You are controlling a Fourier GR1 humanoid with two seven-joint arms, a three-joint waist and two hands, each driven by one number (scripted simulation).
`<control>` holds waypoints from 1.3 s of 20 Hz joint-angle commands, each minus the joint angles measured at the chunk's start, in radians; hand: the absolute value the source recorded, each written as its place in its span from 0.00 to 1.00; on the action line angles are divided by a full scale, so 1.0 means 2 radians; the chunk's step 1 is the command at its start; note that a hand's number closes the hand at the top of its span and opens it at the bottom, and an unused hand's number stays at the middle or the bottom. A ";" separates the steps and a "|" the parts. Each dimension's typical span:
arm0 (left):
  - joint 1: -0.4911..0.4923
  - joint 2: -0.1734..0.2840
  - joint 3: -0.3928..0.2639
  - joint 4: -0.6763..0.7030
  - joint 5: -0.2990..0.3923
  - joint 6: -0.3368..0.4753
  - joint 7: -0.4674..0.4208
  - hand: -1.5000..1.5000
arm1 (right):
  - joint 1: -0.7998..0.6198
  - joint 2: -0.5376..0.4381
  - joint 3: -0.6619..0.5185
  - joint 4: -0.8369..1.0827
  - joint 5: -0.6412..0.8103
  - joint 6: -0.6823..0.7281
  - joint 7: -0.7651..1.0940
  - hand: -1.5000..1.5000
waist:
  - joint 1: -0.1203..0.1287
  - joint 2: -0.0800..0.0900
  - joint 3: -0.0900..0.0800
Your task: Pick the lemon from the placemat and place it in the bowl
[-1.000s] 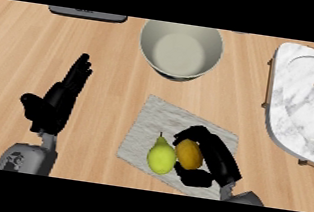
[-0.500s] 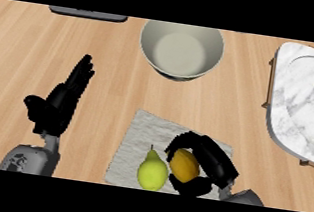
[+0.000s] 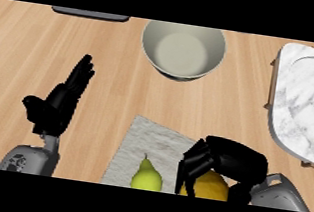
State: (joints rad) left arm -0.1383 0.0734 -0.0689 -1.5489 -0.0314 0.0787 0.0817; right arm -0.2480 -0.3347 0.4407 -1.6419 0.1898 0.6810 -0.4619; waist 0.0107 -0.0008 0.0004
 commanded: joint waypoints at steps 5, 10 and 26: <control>-0.009 -0.008 -0.001 0.010 -0.003 0.004 0.005 0.50 | -0.038 -0.077 -0.127 -0.106 -0.169 0.067 -0.020 1.00 | -0.010 0.000 0.000; -0.005 -0.012 -0.002 0.010 -0.017 0.017 -0.002 0.50 | -0.136 -0.088 -0.168 -0.130 -0.269 0.032 0.140 1.00 | -0.004 -0.001 -0.001; 0.004 -0.017 -0.008 -0.008 -0.015 0.002 0.006 0.50 | -0.366 -0.026 -0.161 0.024 -0.251 -0.048 0.308 1.00 | 0.001 0.001 -0.001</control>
State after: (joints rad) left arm -0.1471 0.0524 -0.0713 -1.5606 -0.0562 0.0833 0.1045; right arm -0.8951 -0.4322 0.1025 -1.6793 -0.3933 0.5998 0.1435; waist 0.0114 0.0000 -0.0010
